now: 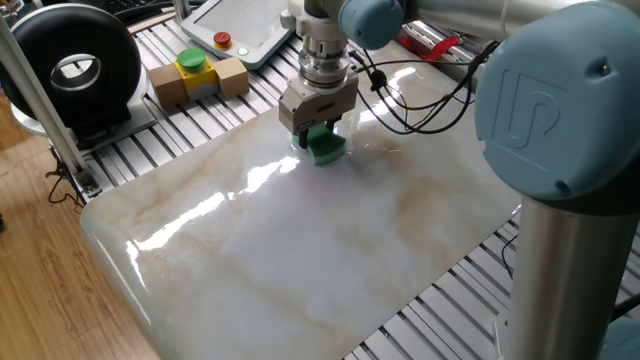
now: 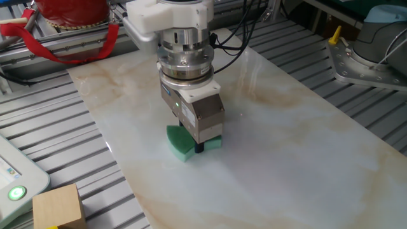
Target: Clean the tabletop with a sponge
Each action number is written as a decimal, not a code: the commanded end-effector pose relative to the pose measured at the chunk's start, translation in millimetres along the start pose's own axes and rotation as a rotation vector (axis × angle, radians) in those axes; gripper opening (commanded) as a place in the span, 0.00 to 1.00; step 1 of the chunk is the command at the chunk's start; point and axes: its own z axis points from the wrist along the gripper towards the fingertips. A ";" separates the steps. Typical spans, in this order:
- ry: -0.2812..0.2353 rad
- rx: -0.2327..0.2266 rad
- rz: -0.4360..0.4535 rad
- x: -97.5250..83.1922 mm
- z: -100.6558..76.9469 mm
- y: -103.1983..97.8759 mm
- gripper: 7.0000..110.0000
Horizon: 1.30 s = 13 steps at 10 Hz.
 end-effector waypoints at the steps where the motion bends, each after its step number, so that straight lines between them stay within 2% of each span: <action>1: -0.011 0.004 0.003 -3.5 -1.1 -1.6 0.00; 2: -0.015 0.025 -0.010 -4.5 -1.2 -6.9 0.00; 5: -0.034 0.046 -0.088 -9.8 -1.5 -11.7 0.00; 7: -0.067 0.106 -0.145 -19.2 -3.1 -25.7 0.00; 10: -0.099 0.164 -0.236 -29.9 -5.7 -38.3 0.00; 13: -0.128 0.182 -0.242 -37.5 -7.2 -41.5 0.00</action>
